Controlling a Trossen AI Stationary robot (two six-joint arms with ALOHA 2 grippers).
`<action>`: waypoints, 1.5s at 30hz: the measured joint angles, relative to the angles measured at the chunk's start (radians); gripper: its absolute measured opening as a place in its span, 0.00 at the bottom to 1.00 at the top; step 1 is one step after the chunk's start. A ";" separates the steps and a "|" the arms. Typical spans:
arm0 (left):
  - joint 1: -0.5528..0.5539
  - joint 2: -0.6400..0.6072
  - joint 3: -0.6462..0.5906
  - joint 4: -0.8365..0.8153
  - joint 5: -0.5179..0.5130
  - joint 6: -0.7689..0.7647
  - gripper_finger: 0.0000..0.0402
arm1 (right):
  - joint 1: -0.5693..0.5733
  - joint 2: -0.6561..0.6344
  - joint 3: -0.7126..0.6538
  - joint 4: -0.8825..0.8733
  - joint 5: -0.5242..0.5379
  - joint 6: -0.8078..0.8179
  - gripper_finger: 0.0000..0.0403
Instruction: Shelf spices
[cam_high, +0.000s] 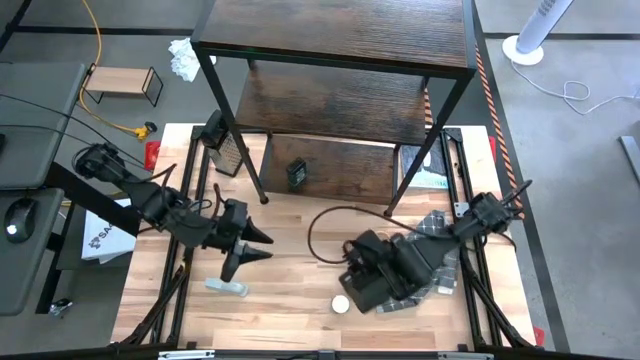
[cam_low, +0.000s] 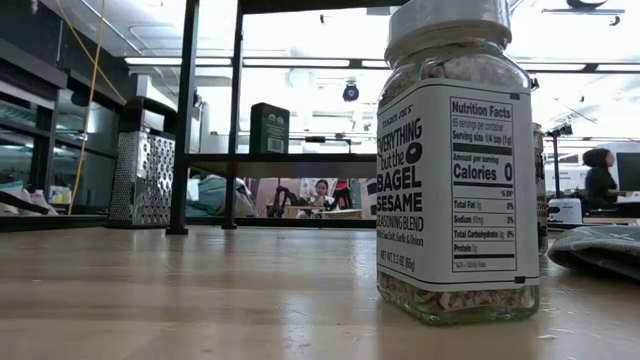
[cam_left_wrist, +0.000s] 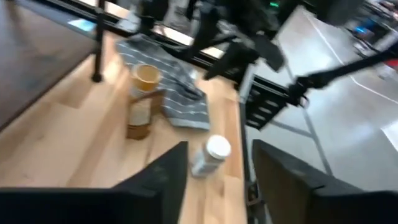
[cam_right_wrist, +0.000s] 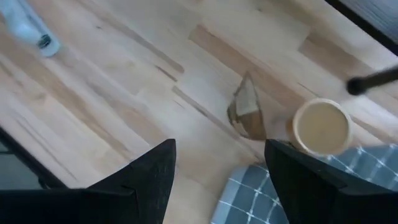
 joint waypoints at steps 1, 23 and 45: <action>0.000 0.000 0.000 0.004 0.019 0.007 0.48 | -0.013 0.000 0.000 0.019 -0.010 -0.037 0.60; 0.122 0.002 0.000 -0.061 0.125 -0.005 0.74 | -0.057 0.091 -0.001 0.088 -0.158 0.026 0.60; 0.185 0.008 -0.001 -0.119 0.202 -0.087 0.74 | -0.013 0.271 0.000 0.427 -0.327 0.119 0.60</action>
